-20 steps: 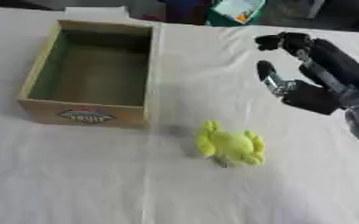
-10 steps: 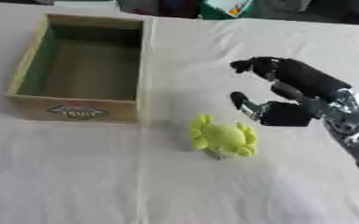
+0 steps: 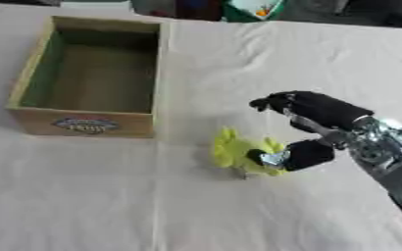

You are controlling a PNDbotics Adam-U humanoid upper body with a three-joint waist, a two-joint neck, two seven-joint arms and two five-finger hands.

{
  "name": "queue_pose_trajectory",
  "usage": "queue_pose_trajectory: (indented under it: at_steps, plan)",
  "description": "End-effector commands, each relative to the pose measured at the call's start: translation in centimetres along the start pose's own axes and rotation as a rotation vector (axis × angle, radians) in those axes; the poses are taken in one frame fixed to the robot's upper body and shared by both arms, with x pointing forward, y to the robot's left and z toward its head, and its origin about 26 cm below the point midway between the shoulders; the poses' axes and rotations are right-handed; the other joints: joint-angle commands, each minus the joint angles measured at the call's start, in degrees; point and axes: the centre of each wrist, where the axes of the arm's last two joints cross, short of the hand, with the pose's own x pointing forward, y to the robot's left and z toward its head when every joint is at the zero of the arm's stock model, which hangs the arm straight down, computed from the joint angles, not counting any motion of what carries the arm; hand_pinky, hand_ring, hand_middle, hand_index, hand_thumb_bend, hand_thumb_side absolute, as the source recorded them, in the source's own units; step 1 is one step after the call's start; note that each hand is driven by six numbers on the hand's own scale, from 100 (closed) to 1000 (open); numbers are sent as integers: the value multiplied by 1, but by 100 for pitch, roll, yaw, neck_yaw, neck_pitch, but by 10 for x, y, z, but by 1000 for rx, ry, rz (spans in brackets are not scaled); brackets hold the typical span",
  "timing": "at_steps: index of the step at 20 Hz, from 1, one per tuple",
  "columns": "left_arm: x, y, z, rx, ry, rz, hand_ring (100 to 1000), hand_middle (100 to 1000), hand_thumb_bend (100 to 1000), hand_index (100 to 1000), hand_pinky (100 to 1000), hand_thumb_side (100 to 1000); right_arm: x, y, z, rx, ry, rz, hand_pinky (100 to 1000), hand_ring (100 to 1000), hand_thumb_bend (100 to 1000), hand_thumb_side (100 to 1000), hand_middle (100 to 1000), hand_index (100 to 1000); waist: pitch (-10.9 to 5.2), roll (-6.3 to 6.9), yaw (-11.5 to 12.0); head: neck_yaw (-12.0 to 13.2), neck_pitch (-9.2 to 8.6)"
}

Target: Pick up objects on the table and place them in the box.

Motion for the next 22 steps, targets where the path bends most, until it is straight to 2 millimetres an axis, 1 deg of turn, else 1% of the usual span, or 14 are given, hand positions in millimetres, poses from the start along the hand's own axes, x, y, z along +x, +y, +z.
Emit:
queue_pose_trajectory:
  at_steps: [1,6,10,22]
  plan:
    - [6,0,-8,-20,-36,-3,513,539,100,679,487,612,2,-10,3,25,29,31,936,875,455,799,827,1000,-93,8,12,16,-62]
    - [6,-1,-8,-24,-35,-2,513,539,100,678,487,612,8,-3,-1,76,43,9,938,876,480,785,826,1000,-74,-6,47,-4,-63]
    - [6,-2,-9,-26,-36,-2,513,540,100,678,487,612,12,1,-3,112,37,12,939,873,478,778,824,1000,-63,-18,66,-15,-61]
    - [6,-4,-10,-29,-36,2,514,541,100,678,486,613,19,11,-6,136,48,63,929,860,406,796,783,990,-46,-34,96,-40,-69]
